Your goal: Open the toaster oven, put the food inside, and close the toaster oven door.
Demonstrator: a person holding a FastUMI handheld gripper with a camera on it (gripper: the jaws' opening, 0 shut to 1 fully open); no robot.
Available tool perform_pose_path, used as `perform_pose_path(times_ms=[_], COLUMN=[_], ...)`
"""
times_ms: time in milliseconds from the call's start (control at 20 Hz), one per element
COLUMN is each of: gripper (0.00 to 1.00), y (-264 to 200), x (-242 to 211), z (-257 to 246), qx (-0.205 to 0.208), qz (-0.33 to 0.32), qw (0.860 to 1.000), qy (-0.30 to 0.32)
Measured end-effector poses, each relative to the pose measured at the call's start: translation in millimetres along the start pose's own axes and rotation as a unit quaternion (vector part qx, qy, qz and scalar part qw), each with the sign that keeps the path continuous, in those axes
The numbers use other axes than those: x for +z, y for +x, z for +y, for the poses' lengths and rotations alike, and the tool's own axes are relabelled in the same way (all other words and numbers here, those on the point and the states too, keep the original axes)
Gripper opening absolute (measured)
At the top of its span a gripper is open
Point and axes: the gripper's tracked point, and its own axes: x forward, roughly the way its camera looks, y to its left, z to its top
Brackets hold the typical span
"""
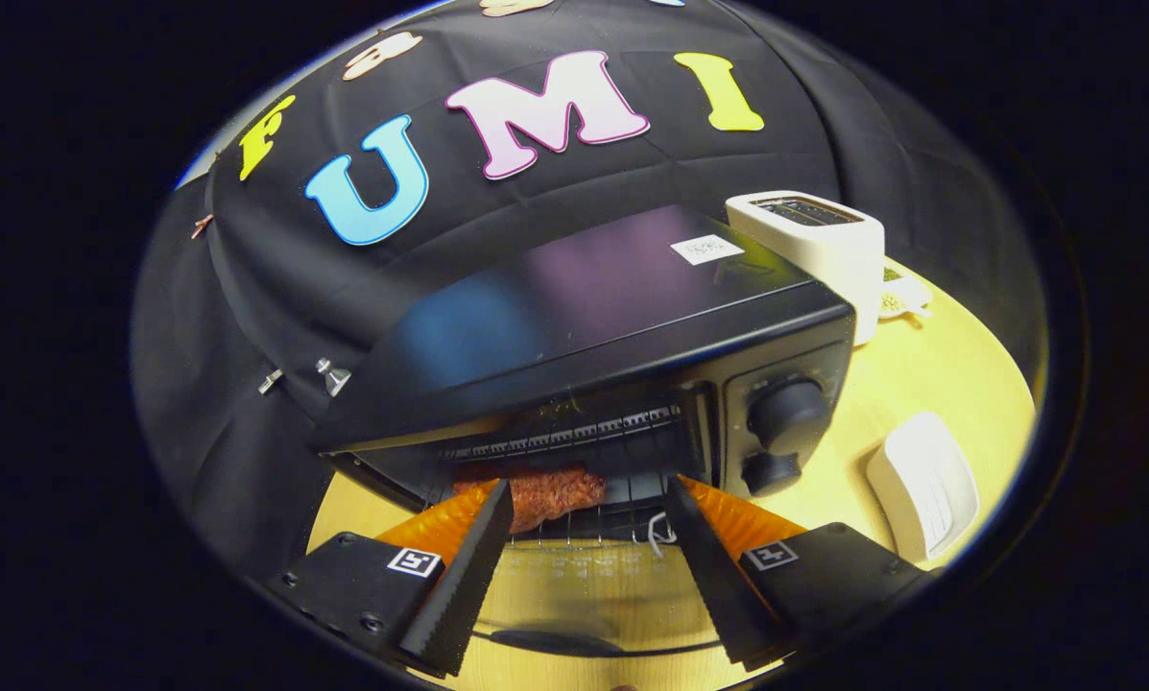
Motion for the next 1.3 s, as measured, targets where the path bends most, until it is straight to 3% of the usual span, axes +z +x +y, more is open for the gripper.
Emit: perform_pose_path(times_ms=[500, 1050, 1300], gripper=[0.98, 0.99, 0.99], y=[-80, -95, -76], x=[-34, -125, -169], z=[31, 41, 23], qx=[0.008, -0.01, -0.049], qz=[0.037, 0.145, 0.194], qw=[0.996, 0.985, 0.974], qy=[-0.085, -0.092, -0.101])
